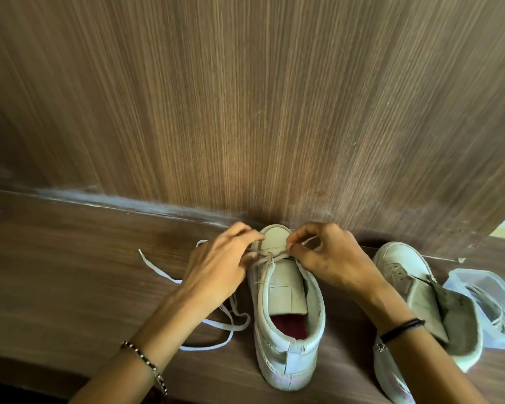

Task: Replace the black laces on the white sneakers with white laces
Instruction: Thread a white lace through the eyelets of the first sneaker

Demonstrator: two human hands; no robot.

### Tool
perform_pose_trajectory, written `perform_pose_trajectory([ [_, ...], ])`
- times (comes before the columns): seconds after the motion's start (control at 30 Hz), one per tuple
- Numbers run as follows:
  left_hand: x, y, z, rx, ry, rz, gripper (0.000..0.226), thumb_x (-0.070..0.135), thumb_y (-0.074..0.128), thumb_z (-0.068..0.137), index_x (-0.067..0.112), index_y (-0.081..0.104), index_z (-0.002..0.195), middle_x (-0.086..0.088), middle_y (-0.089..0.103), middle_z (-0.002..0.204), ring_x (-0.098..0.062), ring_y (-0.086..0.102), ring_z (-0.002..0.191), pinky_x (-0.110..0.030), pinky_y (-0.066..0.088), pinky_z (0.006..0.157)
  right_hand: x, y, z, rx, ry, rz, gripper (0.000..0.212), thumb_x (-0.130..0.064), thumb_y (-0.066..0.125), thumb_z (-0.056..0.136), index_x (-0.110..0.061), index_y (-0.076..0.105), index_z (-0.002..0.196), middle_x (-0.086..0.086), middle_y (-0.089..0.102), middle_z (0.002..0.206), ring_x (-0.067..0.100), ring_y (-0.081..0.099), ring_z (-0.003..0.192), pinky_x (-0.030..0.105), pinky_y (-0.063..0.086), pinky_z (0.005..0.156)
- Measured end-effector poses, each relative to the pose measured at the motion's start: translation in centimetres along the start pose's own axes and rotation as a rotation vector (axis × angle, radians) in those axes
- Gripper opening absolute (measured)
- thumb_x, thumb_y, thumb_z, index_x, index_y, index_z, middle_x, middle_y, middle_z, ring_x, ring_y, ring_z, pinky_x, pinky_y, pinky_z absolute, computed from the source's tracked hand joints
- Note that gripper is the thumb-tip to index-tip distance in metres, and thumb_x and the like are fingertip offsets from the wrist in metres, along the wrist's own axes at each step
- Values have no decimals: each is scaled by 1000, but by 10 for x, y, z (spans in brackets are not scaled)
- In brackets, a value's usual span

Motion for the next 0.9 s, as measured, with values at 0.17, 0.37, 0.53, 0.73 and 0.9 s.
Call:
perform_pose_trajectory([
  [0.17, 15, -8, 0, 72, 79, 210, 28, 19, 55, 102, 36, 60, 123, 12, 60, 116, -13, 64, 109, -31, 49, 74, -6, 5, 2, -68, -46, -56, 19, -20, 61, 100, -22, 78, 109, -18, 70, 90, -2, 64, 84, 1, 45, 69],
  [0.37, 1, -16, -3, 94, -64, 216, 21, 27, 63, 99, 42, 63, 113, 17, 64, 110, -10, 64, 107, -30, 31, 74, -2, 7, 3, -127, -99, -91, 31, -9, 52, 100, -21, 78, 112, -13, 66, 124, 1, 61, 111, -1, 41, 89],
  [0.53, -9, -11, 5, -42, -119, 43, 7, 38, 66, 97, 39, 69, 103, 19, 60, 87, -8, 60, 91, -29, 38, 70, 0, 8, 4, -122, -107, -90, 30, -9, 52, 100, -21, 77, 111, -11, 66, 123, 2, 62, 104, 3, 43, 84],
  [0.73, -26, 1, 8, -174, -224, -510, 32, 47, 56, 100, 25, 67, 80, 4, 68, 84, -8, 58, 80, -29, 43, 75, -4, 5, 3, -79, -95, -66, 26, -10, 54, 101, -21, 76, 112, -10, 70, 104, -4, 61, 86, 0, 43, 73],
  [0.9, -25, 7, 13, -143, -334, -651, 24, 37, 55, 102, 29, 73, 88, 11, 67, 84, -5, 64, 87, -26, 43, 78, -8, 8, 5, -52, -140, -64, 20, -17, 62, 100, -22, 76, 112, -13, 73, 105, -7, 61, 92, -2, 40, 75],
])
Point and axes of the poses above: each hand's wrist, its own z-axis towards the middle knuckle, its own y-axis out of the palm, x = y × z, the point moved 7 cm from there along z, towards the middle knuckle
